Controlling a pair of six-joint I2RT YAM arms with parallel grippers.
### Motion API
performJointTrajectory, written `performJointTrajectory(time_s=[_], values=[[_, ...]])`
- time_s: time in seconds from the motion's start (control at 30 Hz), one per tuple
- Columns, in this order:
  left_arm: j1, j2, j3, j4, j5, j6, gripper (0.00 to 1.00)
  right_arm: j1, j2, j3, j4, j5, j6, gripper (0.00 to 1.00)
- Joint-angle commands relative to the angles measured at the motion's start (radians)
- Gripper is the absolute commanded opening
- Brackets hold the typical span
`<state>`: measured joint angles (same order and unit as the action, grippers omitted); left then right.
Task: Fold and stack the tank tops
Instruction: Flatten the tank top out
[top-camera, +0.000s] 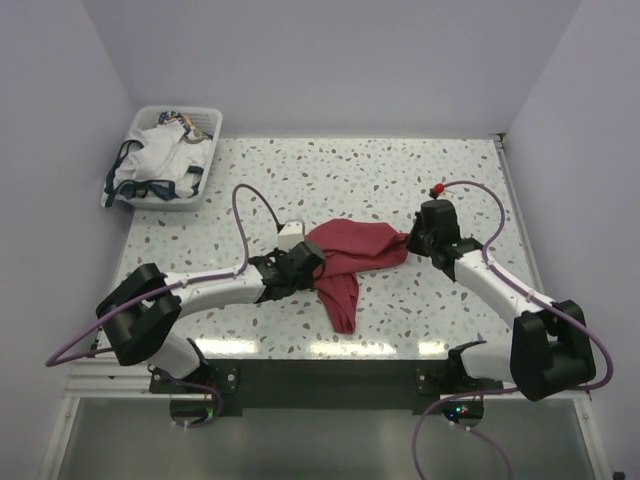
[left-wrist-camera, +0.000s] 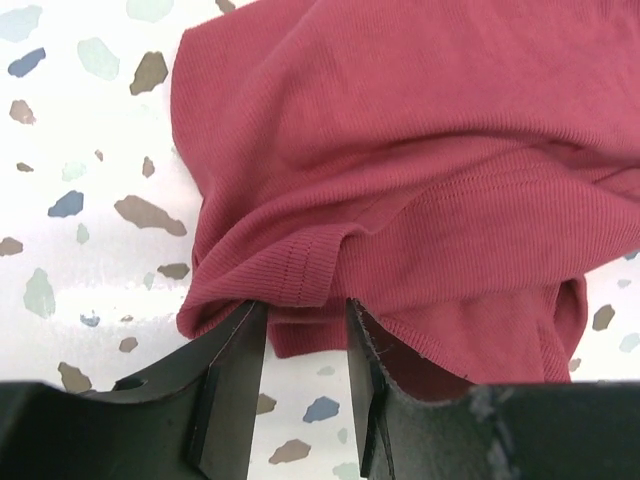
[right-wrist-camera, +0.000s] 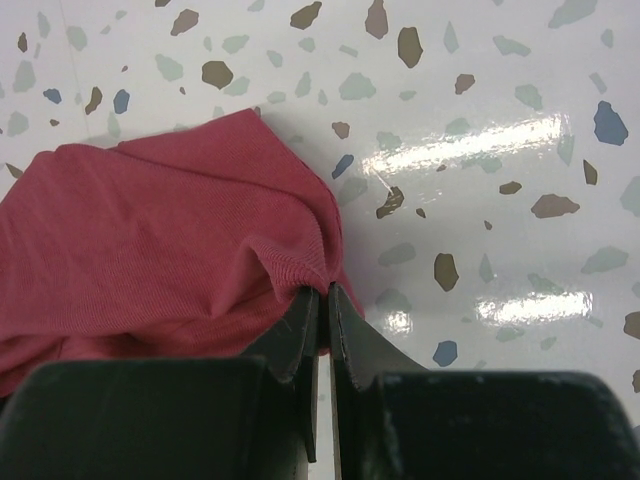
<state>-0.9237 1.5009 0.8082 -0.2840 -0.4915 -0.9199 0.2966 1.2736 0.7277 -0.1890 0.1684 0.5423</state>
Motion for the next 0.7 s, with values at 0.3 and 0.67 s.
performJointTrajectory(time_s=[0.3, 0.67], values=[[0.006, 0.073, 0.102, -0.017, -0.114, -0.016, 0.43, 0.009, -0.003, 0.013, 0.025, 0.019, -0.004, 0.00], [0.013, 0.062, 0.132, -0.046, -0.124, 0.012, 0.43, 0.010, 0.009, 0.004, 0.039, 0.014, 0.002, 0.00]])
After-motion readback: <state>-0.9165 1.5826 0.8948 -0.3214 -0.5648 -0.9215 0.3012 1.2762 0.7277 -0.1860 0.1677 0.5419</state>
